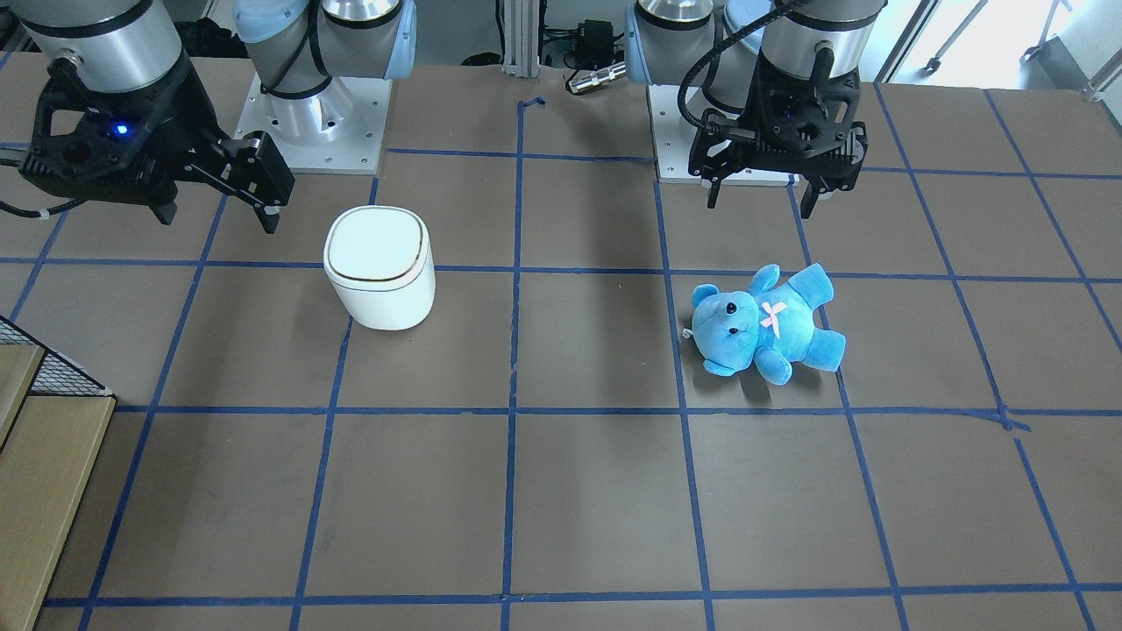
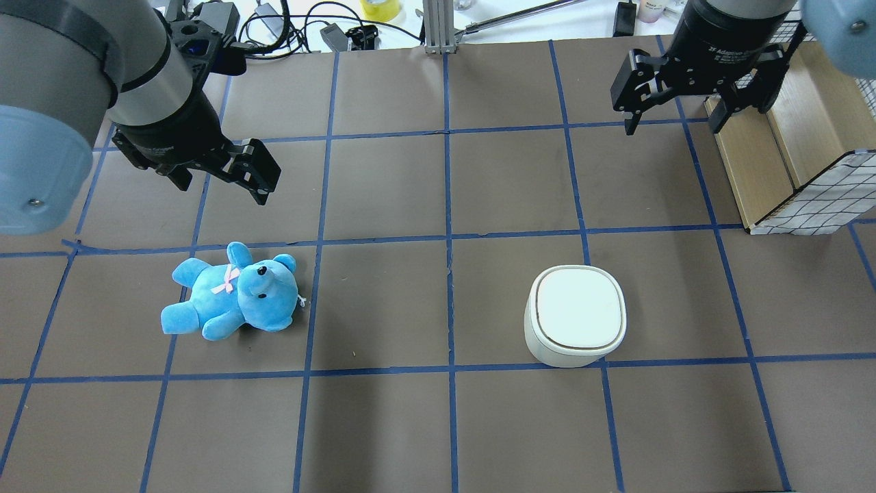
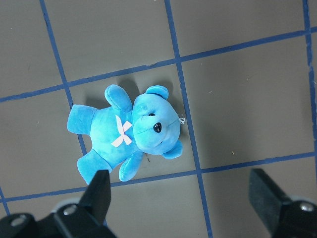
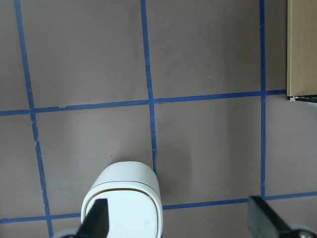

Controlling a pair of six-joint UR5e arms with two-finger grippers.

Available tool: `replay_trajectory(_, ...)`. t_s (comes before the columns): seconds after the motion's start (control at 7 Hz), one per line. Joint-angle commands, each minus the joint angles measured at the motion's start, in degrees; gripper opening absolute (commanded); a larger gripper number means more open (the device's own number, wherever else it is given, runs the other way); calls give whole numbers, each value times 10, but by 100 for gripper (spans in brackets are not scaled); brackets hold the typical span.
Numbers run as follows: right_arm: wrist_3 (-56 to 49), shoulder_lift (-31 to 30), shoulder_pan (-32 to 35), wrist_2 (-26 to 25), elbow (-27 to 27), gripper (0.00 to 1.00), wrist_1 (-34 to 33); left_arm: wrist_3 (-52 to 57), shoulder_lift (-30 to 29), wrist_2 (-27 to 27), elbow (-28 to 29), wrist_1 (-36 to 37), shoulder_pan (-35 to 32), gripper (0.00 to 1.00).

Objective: Open trash can with right arm

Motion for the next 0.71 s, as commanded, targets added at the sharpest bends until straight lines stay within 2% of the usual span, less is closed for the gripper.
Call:
replay_trajectory(0.0,-7,3,-10,-3,-1,100,-6,0,0,0,0,0,0,100)
replay_trajectory(0.57,-5,-5,-5,5,-1,100,11,0,0,0,0,0,0,100)
